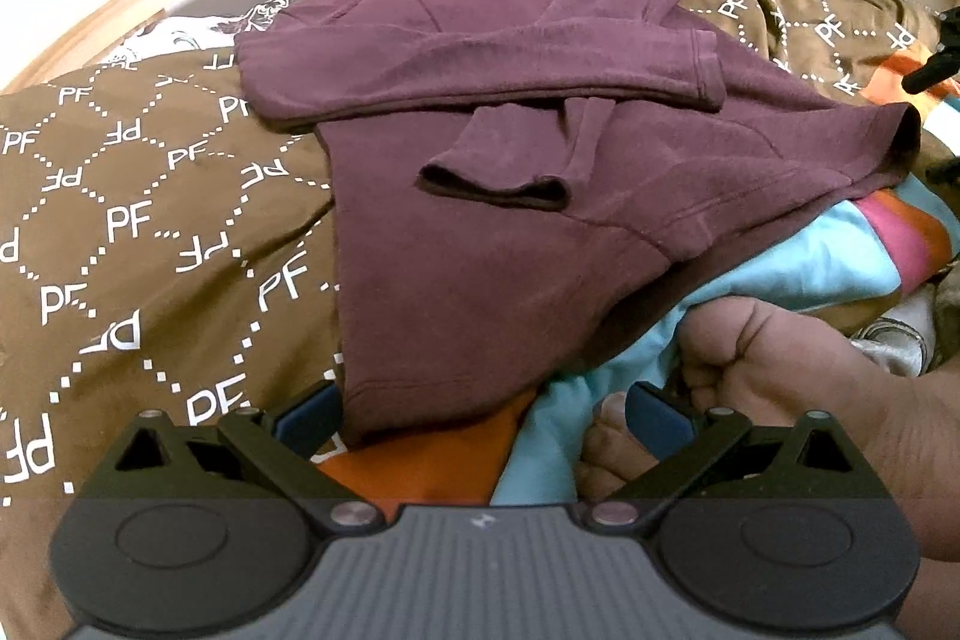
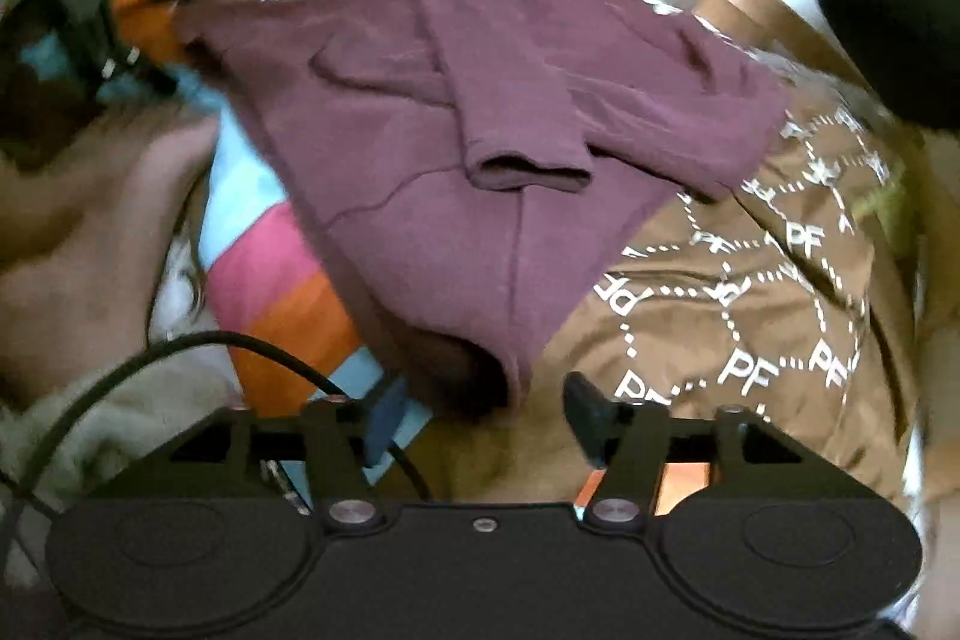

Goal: Fold small clothes

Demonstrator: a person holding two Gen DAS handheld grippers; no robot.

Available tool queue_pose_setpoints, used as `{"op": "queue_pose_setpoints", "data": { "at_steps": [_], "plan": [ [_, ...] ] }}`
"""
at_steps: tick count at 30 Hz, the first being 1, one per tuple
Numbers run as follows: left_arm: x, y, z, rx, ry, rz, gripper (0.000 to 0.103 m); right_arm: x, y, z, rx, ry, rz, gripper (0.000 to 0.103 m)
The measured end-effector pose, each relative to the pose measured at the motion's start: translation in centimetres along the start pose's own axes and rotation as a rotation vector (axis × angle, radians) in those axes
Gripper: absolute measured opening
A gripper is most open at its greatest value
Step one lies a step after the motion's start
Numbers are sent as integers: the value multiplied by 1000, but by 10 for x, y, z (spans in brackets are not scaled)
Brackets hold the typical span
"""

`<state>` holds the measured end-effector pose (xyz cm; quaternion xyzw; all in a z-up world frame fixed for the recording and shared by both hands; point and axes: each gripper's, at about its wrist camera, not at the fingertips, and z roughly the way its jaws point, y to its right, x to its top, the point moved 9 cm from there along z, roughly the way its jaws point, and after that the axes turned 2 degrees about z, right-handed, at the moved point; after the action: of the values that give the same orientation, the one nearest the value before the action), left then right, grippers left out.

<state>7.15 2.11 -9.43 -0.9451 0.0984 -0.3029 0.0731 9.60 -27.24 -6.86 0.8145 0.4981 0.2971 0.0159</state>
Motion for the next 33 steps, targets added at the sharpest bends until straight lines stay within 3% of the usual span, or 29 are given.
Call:
{"op": "queue_pose_setpoints", "data": {
  "at_steps": [5,7,11,12,13,15,24,27,29,33],
  "plan": [
    [2,-2,1,-1,1,-12,102,-1,-7,22,-29,-75,-90,76],
    [3,-1,3,0,-1,-4,102,3,-11,28,-54,-65,-126,79],
    [5,2,5,13,5,15,102,14,-14,34,-126,-3,-203,77],
    [6,2,5,12,6,15,102,17,-15,35,-130,15,-218,67],
    [6,2,5,12,8,15,102,18,-16,35,-123,26,-223,43],
    [8,2,6,12,14,15,102,22,-17,33,-105,45,-204,8],
    [24,32,14,13,61,119,102,72,25,-5,-5,225,97,4],
    [29,35,17,54,78,155,103,89,42,-17,16,277,174,4],
    [30,31,19,63,81,134,103,98,51,-23,26,305,210,3],
    [28,24,20,11,61,51,98,104,59,-30,4,338,213,3]
  ]
}}
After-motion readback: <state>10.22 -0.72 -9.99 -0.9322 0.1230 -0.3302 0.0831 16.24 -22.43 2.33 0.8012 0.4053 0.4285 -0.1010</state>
